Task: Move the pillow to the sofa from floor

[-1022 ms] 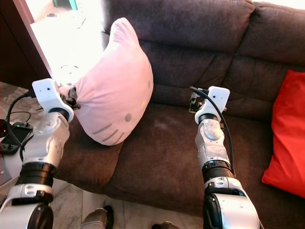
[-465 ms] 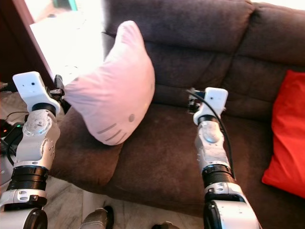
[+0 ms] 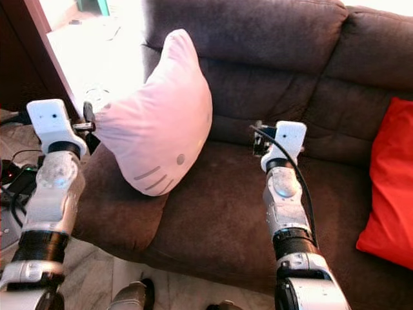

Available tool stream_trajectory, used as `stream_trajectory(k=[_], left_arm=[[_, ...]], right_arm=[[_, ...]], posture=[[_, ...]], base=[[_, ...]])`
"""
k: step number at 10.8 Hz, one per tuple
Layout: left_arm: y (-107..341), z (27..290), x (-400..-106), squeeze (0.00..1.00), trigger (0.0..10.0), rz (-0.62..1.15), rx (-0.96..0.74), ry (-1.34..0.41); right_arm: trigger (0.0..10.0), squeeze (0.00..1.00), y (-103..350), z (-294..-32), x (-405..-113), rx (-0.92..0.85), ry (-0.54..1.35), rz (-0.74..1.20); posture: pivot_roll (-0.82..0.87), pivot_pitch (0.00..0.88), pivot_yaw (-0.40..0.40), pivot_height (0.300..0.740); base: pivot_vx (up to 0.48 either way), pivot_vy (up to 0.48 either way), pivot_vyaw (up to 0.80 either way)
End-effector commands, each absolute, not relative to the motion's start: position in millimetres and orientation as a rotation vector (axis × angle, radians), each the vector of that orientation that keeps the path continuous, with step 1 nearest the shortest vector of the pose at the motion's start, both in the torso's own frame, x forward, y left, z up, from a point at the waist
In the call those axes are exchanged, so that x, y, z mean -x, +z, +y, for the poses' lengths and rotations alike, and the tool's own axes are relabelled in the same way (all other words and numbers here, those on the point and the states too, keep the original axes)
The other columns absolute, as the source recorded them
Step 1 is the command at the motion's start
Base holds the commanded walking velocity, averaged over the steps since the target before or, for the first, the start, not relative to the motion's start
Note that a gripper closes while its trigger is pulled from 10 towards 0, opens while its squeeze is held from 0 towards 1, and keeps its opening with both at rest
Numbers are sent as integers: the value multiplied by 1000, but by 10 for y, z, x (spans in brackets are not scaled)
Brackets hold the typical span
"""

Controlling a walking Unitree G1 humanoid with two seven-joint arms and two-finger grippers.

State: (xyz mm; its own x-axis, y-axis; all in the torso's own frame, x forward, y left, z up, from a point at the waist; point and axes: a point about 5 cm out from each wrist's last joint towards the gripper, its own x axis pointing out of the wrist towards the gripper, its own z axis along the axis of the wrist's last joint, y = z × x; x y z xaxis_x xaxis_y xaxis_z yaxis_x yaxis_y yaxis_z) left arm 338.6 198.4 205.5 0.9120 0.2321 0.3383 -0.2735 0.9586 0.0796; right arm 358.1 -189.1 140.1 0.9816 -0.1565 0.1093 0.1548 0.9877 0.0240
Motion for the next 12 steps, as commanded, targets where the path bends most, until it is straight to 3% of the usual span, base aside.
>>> stream_trajectory(k=[1, 4, 7, 9, 12], left_arm=[[2096, 1913, -3304, 0, 10000, -401, -207, 212], [1804, 1989, -3026, 0, 10000, -358, -269, 234], [1470, 2306, -2801, 0, 10000, -251, -323, 388], [899, 2257, -2779, 0, 10000, -3, -311, 282], [169, 2101, -2666, 0, 10000, 336, -190, 163]], right_arm=[[10000, 0, 1454, -1915, -3502, 7, -162, -188], [10000, 0, 1265, -2010, -3106, 154, -194, -212], [10000, 0, 609, -2192, -2718, 150, -287, 47], [10000, 0, 61, -2159, -2587, -23, -279, 343], [10000, 0, -291, -2119, -2421, -7, -227, 534]], posture=[[119, 103, -75, 740], [103, 102, -72, 740], [104, 102, -67, 740], [99, 98, -65, 740], [98, 83, -63, 740]], base=[[0, 0, 0], [0, 0, 0], [0, 0, 0], [0, 0, 0], [0, 0, 0]])
